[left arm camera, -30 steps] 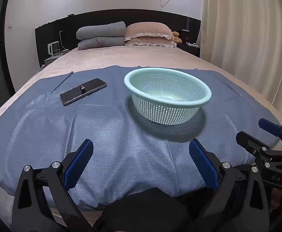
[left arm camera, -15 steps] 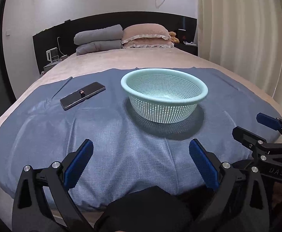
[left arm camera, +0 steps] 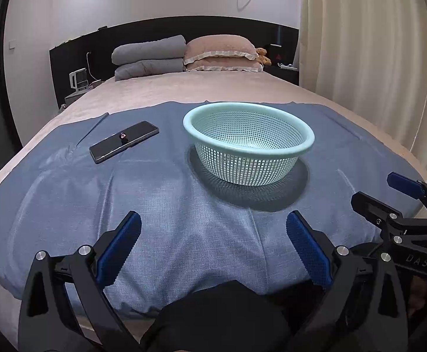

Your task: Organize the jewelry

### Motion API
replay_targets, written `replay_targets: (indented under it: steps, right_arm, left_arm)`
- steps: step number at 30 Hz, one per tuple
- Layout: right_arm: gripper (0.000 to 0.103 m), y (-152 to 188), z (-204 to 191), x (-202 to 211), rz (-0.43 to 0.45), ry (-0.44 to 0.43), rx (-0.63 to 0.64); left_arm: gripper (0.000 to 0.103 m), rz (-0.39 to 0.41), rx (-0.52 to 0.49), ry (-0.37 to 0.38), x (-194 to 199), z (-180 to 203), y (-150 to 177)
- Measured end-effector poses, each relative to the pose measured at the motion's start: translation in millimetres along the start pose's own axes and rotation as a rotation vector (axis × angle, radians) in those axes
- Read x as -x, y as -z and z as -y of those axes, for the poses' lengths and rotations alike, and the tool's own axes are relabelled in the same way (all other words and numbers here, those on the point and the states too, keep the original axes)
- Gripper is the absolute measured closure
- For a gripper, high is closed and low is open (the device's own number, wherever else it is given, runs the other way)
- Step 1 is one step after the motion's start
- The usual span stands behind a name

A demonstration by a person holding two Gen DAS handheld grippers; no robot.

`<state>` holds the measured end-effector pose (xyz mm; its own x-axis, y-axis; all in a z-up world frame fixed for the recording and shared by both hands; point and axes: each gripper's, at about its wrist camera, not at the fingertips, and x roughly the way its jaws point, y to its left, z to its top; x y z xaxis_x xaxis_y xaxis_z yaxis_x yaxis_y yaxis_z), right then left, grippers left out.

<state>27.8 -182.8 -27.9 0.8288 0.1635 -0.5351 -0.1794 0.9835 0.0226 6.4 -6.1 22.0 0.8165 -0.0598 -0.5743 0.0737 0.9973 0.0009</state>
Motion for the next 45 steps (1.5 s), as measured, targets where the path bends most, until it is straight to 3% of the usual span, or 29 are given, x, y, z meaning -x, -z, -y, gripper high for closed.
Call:
replay_targets:
  steps: [45]
  right_arm:
    - [0.016, -0.5, 4.6, 2.3, 0.009, -0.004, -0.004]
  left_arm:
    - [0.006, -0.006, 0.008, -0.017, 1.9, 6.0, 1.1]
